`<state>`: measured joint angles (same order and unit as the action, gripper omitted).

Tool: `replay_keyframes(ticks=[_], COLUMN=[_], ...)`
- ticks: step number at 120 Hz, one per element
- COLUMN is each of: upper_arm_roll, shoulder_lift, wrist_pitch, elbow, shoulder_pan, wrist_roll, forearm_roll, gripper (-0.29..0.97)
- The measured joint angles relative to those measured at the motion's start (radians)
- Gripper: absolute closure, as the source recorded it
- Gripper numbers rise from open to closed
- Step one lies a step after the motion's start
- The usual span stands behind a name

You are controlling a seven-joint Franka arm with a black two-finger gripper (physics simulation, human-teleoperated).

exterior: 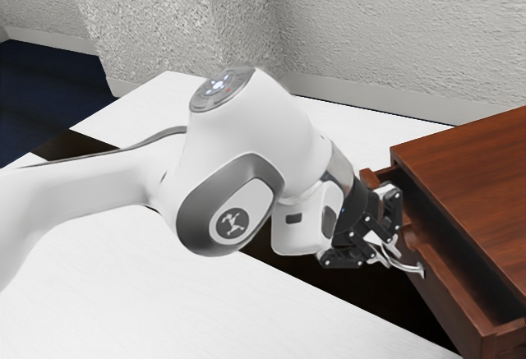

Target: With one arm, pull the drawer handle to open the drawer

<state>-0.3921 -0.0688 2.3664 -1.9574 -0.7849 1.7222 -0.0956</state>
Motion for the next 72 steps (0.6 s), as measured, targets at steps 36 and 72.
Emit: replay_keyframes(ticks=[36, 72], upper_arm_roll=[-0.002, -0.006], shoulder_lift=[-0.031, -0.066], wrist_pitch=[-0.003, -0.001], elbow=[-0.03, -0.068], shoulder_pan=[-0.02, -0.021], wrist_roll=[0.001, 0.003], forearm_roll=[0.003, 0.003], gripper=[0.69, 0.68])
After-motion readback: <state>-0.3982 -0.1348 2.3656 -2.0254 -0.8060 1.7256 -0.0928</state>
